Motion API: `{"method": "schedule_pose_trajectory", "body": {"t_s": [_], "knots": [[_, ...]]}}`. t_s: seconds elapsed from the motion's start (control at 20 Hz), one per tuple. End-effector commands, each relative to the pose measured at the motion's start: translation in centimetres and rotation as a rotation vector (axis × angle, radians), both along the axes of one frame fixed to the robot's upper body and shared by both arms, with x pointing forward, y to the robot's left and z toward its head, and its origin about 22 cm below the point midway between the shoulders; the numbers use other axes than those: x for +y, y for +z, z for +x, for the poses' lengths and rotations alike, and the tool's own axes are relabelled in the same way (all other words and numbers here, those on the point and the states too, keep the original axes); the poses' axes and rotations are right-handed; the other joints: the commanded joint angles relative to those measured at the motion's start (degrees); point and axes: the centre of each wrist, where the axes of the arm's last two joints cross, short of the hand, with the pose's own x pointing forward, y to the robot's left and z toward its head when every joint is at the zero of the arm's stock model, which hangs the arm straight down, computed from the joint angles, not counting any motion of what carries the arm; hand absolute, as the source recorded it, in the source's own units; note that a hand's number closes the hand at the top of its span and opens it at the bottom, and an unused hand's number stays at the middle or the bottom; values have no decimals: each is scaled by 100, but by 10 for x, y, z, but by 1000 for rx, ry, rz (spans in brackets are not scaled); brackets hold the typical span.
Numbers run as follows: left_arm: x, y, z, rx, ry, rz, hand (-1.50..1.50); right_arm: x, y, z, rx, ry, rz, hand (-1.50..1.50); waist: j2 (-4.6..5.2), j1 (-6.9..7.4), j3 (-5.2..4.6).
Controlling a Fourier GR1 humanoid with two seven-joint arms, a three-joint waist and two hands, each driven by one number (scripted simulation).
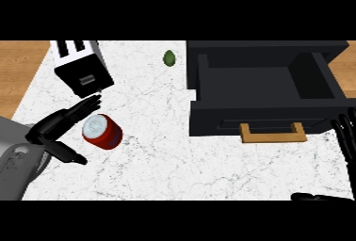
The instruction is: Pick up the can, place it into the drawer and close the drawer
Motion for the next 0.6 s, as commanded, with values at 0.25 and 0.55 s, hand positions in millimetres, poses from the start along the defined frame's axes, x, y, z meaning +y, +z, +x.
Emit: {"method": "schedule_pose_trajectory", "body": {"t_s": [0.25, 0.55], "knots": [[3, -10, 9, 20, -86, -100, -150, 15, 5, -8, -17, 5, 13, -150, 0, -41, -1], [9, -28, 1, 52, -63, -106, -150, 14, 5, -2, -20, 0, 2, -150, 26, -64, -7]]}}
